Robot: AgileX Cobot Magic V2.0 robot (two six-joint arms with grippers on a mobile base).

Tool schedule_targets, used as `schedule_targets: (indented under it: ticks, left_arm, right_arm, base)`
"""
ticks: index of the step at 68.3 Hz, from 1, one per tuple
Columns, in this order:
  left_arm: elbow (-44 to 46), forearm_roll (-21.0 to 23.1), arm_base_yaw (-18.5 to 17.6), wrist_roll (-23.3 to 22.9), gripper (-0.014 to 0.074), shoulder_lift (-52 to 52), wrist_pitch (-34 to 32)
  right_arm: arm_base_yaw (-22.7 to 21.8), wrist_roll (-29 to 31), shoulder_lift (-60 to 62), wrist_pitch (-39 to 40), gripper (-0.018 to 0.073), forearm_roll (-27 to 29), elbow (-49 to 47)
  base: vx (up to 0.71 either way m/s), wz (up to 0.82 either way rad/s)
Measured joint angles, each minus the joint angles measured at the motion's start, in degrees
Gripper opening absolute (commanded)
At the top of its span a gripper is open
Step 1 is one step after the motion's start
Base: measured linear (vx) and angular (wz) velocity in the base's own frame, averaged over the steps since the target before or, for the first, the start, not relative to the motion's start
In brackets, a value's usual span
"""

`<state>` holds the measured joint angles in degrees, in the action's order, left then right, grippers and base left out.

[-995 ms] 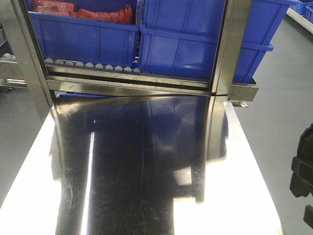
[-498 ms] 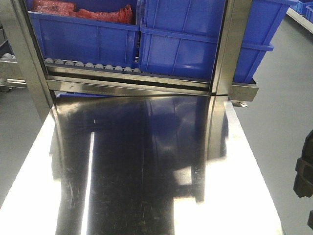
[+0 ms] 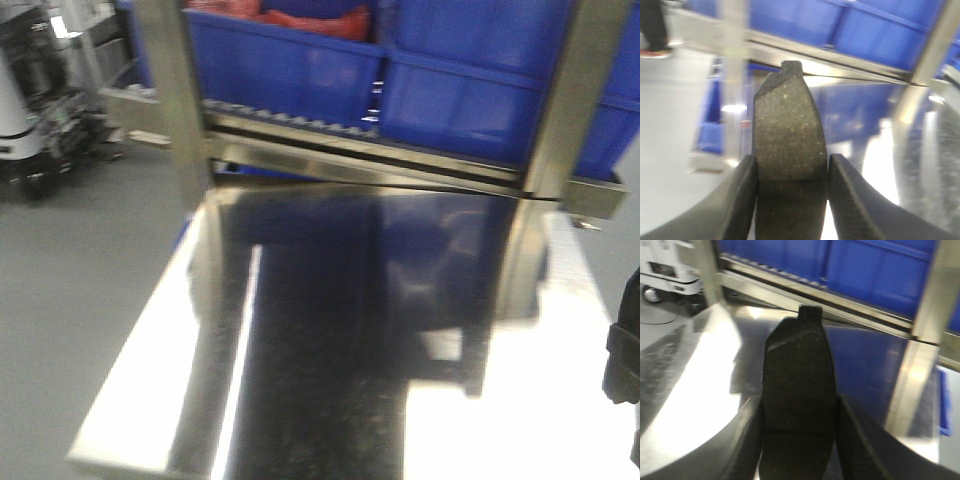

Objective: Move and align brake pads A on conveyor
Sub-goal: 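Turn the base away from the steel table toward the yellow line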

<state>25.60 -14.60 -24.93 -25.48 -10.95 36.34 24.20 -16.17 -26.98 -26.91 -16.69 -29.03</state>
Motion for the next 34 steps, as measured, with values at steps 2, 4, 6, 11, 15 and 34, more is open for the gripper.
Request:
schedule_targets:
  ticks: [2, 4, 6, 11, 15, 34]
  left_arm:
    - [0.0, 0.0, 0.0, 0.0, -0.0006, 0.0, 0.0]
    - [0.0, 0.0, 0.0, 0.0, -0.0006, 0.0, 0.0]
    - [0.0, 0.0, 0.0, 0.0, -0.0006, 0.0, 0.0]
    - [0.0, 0.0, 0.0, 0.0, -0.0006, 0.0, 0.0]
    - [0.0, 0.0, 0.0, 0.0, -0.0006, 0.0, 0.0]
    - [0.0, -0.1, 0.0, 0.0, -0.0006, 0.0, 0.0]
  right_arm:
    - [0.0, 0.0, 0.0, 0.0, -0.0004, 0.0, 0.0]
    - [0.0, 0.0, 0.0, 0.0, -0.0004, 0.0, 0.0]
    - [0.0, 0.0, 0.0, 0.0, -0.0004, 0.0, 0.0]
    - [0.0, 0.0, 0.0, 0.0, -0.0004, 0.0, 0.0]
    - [0.0, 0.0, 0.0, 0.0, -0.0004, 0.0, 0.0]
    - [0.0, 0.0, 0.0, 0.0, -0.0004, 0.0, 0.0]
  base:
    - [-0.17, 0.70]
    - [-0.18, 0.73]
    - [-0.19, 0.78]
    - [-0.21, 0.83]
    - [-0.22, 0.89]
    - [-0.23, 0.88]
